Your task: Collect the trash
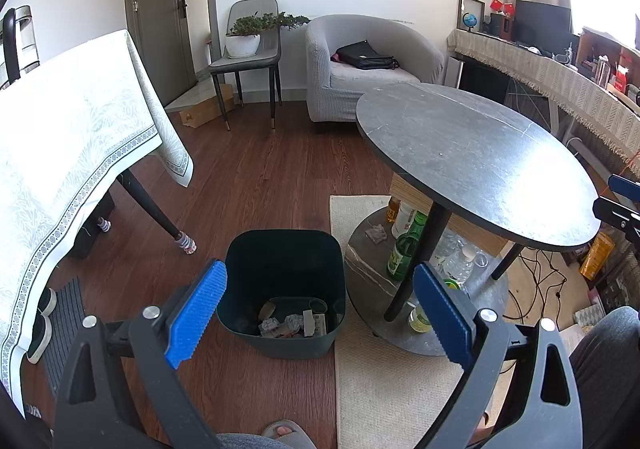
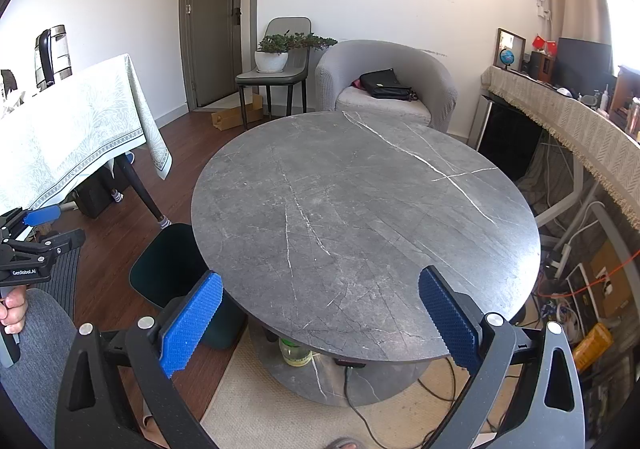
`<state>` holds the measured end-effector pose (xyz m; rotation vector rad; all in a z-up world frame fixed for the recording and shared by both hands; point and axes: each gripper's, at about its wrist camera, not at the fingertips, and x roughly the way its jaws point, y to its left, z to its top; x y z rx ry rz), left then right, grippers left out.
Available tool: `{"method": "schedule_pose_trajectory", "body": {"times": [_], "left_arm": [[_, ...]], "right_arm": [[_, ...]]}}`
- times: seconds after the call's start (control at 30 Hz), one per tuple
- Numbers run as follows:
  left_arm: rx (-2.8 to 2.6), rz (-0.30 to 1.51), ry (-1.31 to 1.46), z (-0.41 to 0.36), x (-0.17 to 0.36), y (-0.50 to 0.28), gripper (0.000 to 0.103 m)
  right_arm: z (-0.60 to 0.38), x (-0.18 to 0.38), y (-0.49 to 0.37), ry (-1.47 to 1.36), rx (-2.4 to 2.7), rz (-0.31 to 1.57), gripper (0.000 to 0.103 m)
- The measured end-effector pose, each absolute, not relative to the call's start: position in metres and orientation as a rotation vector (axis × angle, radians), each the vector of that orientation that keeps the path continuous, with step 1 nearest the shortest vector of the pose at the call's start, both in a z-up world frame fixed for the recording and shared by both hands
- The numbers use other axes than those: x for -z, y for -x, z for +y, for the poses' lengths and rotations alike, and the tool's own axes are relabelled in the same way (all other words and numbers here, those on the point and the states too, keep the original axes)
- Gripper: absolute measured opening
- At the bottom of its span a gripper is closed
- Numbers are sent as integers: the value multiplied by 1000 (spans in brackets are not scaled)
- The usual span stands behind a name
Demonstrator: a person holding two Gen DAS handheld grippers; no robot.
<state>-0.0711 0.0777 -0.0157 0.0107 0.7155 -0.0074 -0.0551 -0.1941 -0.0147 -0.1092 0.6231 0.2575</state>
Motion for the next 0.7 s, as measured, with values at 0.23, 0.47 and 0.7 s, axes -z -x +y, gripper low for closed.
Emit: {"method": "schedule_pose_trajectory", "body": {"times": [0.23, 0.47, 0.7], "left_arm": [[9, 715, -8, 78, 15, 70, 96], [9, 715, -7, 78, 15, 71, 96], [9, 715, -8, 78, 15, 70, 96]], "right_arm": [[-194, 15, 55, 109, -258, 623, 99], [-194, 15, 55, 110, -257, 623, 99], [-194, 15, 55, 117, -260, 623, 99]]}}
